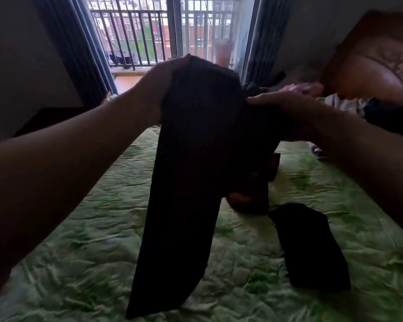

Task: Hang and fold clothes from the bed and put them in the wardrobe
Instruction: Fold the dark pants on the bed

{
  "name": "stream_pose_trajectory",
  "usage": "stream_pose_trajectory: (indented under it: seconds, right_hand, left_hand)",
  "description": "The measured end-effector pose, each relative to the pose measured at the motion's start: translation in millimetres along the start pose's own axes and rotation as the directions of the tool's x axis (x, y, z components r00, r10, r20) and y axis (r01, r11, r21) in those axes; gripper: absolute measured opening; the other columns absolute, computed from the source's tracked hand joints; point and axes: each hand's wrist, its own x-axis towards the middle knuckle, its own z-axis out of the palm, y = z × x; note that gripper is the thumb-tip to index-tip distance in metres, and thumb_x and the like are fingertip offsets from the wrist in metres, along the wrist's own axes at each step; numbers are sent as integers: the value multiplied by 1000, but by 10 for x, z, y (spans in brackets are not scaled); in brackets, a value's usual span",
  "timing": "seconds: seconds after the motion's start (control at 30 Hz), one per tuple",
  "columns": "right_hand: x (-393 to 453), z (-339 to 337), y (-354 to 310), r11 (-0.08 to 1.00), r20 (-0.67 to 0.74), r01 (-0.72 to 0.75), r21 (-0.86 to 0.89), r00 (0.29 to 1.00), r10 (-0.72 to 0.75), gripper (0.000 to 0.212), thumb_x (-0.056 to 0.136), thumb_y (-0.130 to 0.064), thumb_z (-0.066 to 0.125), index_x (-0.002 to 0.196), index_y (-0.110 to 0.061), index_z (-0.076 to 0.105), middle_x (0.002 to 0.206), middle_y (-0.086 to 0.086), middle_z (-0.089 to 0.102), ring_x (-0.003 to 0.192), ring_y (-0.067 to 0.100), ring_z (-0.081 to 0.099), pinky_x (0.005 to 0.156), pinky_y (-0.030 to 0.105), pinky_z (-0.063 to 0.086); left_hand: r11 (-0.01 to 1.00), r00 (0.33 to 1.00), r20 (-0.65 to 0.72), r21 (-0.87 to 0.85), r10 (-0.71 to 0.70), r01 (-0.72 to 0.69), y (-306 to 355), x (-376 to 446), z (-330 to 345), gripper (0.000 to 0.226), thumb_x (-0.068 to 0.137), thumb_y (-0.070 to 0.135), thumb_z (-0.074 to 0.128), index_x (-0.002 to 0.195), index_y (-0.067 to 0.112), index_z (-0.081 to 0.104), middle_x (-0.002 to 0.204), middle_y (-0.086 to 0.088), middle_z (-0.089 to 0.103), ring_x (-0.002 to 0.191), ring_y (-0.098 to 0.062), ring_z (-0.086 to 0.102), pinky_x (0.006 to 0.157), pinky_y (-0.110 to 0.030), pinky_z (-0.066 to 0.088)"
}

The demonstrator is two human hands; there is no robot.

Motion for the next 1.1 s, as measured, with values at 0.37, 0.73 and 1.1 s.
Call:
stream_pose_trajectory:
  seconds: [0.37,0.73,1.1]
  right_hand:
    - [-53,-576,384,946,11,-79,314,997,79,65,67,-62,64,115,-18,70,121,9,67,108,24,66,86,40,55]
    - [127,-700,154,950,-119,139,278,987,-110,28,79,-11,58,107,-10,63,96,7,67,86,20,67,78,31,55]
    - [407,-784,144,998,-320,-53,26,946,58,72,83,-13,70,145,-21,34,109,11,67,97,25,67,68,37,58]
  left_hand:
    - [970,962,136,96,-235,224,-470,295,57,15,89,-1,51,94,5,64,74,-5,73,64,-15,71,57,-25,57]
    - [901,906,128,226,-404,370,-499,376,41,27,66,12,67,91,2,65,78,-7,73,63,-14,71,55,-21,55]
    - [936,920,175,79,-352,343,-821,275,-83,15,80,14,62,93,7,66,77,-4,72,66,-12,69,60,-21,56]
